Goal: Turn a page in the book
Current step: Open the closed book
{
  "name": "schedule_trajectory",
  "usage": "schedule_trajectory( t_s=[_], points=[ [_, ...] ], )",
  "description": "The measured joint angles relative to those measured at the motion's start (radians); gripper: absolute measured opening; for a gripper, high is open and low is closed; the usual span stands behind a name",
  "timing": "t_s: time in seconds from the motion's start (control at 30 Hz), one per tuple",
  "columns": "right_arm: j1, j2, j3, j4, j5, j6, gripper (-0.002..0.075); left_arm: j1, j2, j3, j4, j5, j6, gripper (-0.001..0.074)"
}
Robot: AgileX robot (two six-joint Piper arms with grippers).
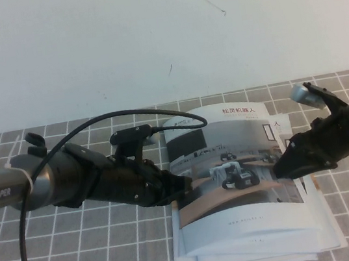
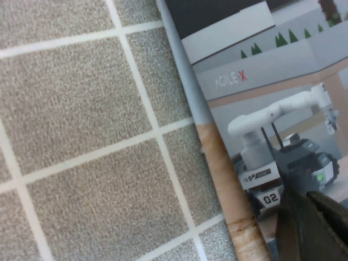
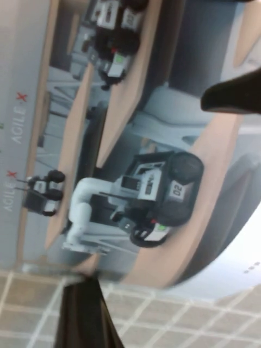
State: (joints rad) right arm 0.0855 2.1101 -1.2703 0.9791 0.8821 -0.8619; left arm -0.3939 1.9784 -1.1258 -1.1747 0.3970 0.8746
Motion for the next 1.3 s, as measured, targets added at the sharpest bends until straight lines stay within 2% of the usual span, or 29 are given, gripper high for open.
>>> schedule_trajectory(
  t_s=[0.3, 0.47, 0.73, 0.97, 1.3],
  points=[
    [0.019, 0.003, 0.0, 0.229, 0.144, -0.18, 0.0356, 0.0, 0.0, 0.0, 0.0, 0.002, 0.002, -0.0004],
    [0.017, 0.003, 0.0, 0.259, 0.149, -0.196, 0.0356, 0.0, 0.0, 0.0, 0.0, 0.004, 0.002, -0.0004],
    [-0.061, 0.003, 0.0, 0.131, 0.122, -0.118, 0.0356, 0.002, 0.0, 0.0, -0.002, 0.007, 0.002, -0.0004],
    [-0.044, 0.003, 0.0, -0.08, 0.047, -0.01, 0.0356, 0.002, 0.0, 0.0, -0.004, 0.011, 0.002, -0.0004],
    [-0.018, 0.003, -0.004, -0.091, 0.012, 0.018, 0.0355, 0.002, 0.0, 0.0, -0.005, 0.011, 0.002, -0.0004]
  ],
)
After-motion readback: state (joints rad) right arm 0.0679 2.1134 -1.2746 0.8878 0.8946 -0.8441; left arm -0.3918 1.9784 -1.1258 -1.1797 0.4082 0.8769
